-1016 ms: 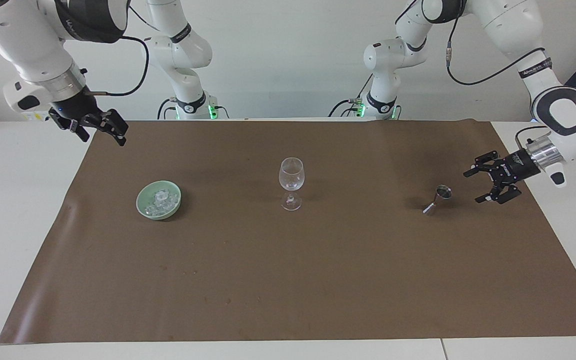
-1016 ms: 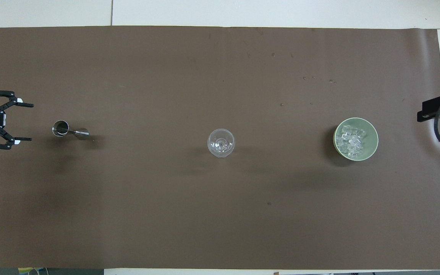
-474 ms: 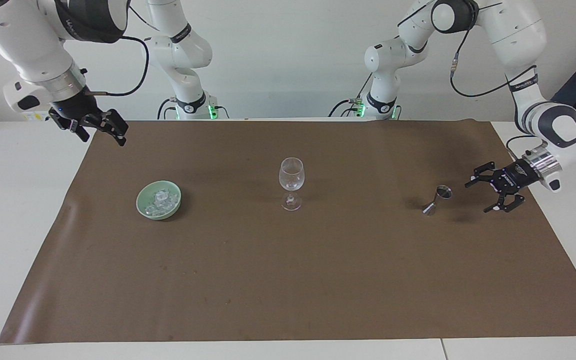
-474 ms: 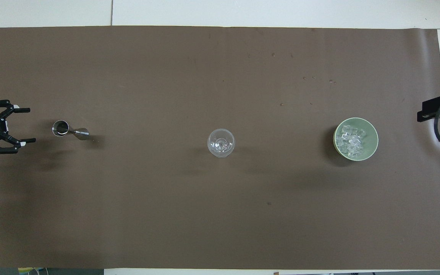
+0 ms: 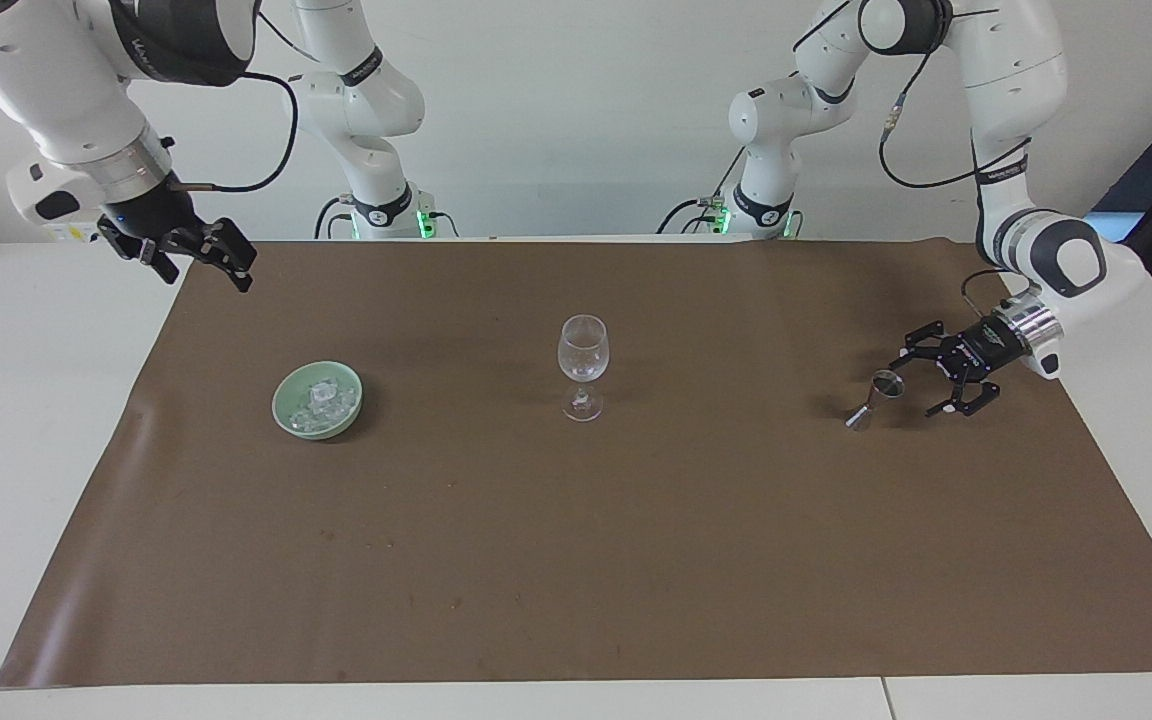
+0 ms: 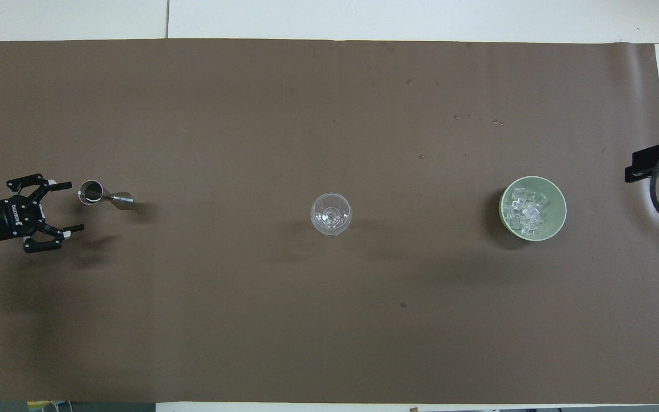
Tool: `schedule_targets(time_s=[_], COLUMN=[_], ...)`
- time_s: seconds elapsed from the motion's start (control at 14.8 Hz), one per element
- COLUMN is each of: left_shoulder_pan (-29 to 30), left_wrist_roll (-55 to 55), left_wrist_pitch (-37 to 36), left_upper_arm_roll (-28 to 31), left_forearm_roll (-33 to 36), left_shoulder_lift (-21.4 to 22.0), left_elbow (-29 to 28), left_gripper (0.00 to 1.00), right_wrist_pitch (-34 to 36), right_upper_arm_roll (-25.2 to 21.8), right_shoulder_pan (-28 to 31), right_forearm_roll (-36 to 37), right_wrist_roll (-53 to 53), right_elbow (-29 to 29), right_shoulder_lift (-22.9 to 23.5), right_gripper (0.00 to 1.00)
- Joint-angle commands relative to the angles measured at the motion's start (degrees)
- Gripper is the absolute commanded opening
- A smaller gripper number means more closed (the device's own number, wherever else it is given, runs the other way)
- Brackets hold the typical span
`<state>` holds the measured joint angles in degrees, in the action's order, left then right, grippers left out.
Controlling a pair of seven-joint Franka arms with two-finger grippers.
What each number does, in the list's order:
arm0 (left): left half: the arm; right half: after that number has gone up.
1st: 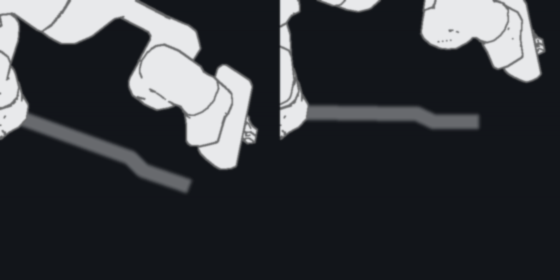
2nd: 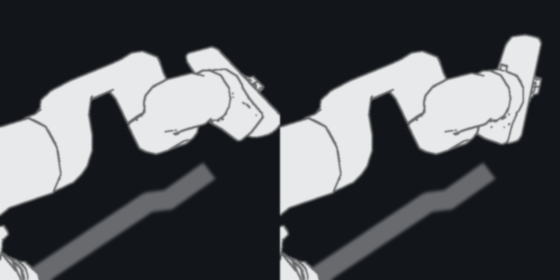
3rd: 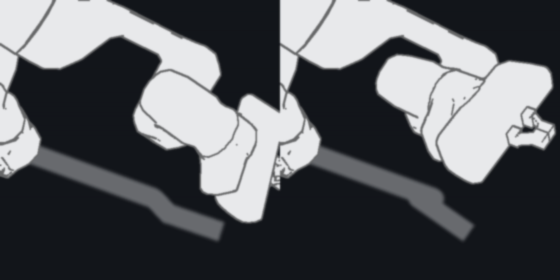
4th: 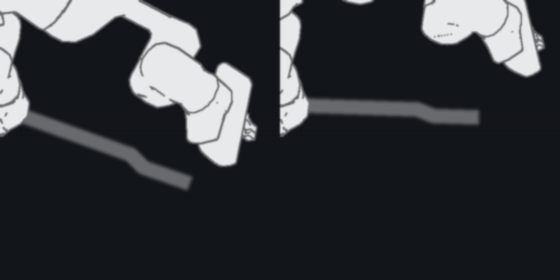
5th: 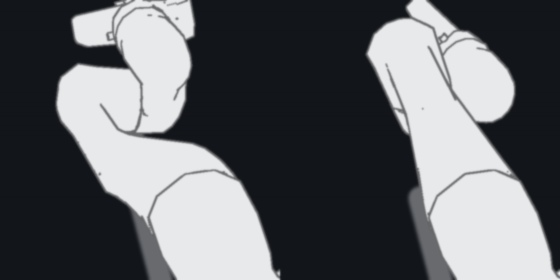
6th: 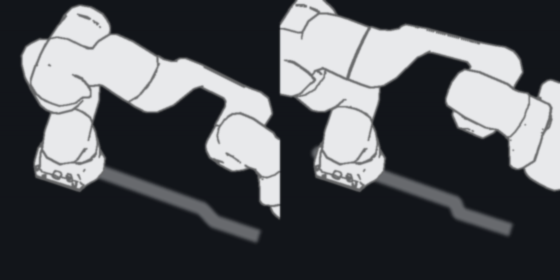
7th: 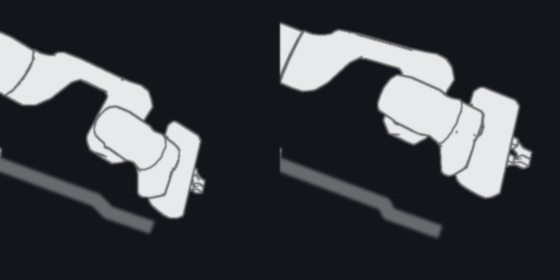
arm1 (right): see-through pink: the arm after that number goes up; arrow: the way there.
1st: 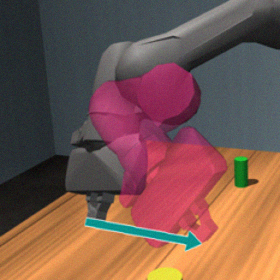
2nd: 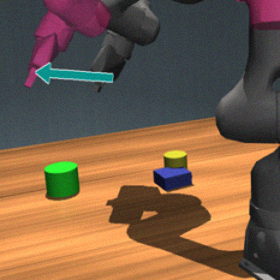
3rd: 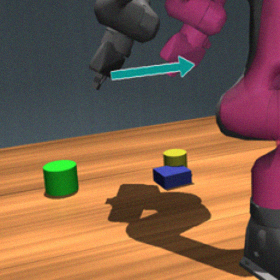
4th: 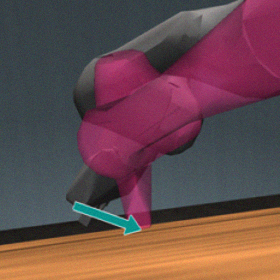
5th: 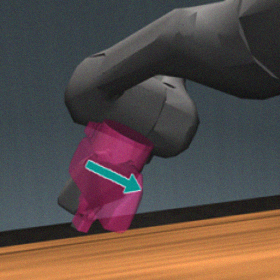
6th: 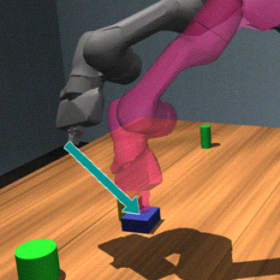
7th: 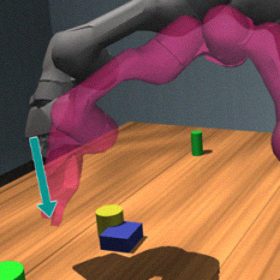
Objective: Pour wine and add ice with both arms
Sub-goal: 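Close the left gripper on the silver jigger and lift it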
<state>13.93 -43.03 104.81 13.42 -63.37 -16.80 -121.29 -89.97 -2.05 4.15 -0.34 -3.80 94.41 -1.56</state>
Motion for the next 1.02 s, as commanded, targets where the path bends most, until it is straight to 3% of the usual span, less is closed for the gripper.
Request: schedule_targets(time_s=[0.0,0.61,0.95], left_shoulder_pan=[-1.8,-7.1,-6.8], left_wrist_roll=[2.2,2.2,2.7], left_wrist_pitch=[3.2,9.9,9.5], left_upper_arm_roll=[-0.3,-0.5,-0.5], left_forearm_roll=[-4.3,-13.4,-14.9], left_shoulder_lift=[3.3,3.8,3.9], left_elbow=[-5.3,-8.9,-9.0], left_gripper=[1.00,1.00,1.00], right_wrist_pitch=[-0.1,-0.1,-0.1], right_upper_arm_roll=[0.3,0.3,0.3], right_shoulder_pan=[0.8,0.8,0.8], right_forearm_roll=[-0.9,-0.9,-0.9], right_wrist_roll=[1.0,1.0,1.0], right_elbow=[0.7,0.7,0.7], right_shoulder_lift=[-0.8,-0.7,-0.8], right_gripper=[1.00,1.00,1.00])
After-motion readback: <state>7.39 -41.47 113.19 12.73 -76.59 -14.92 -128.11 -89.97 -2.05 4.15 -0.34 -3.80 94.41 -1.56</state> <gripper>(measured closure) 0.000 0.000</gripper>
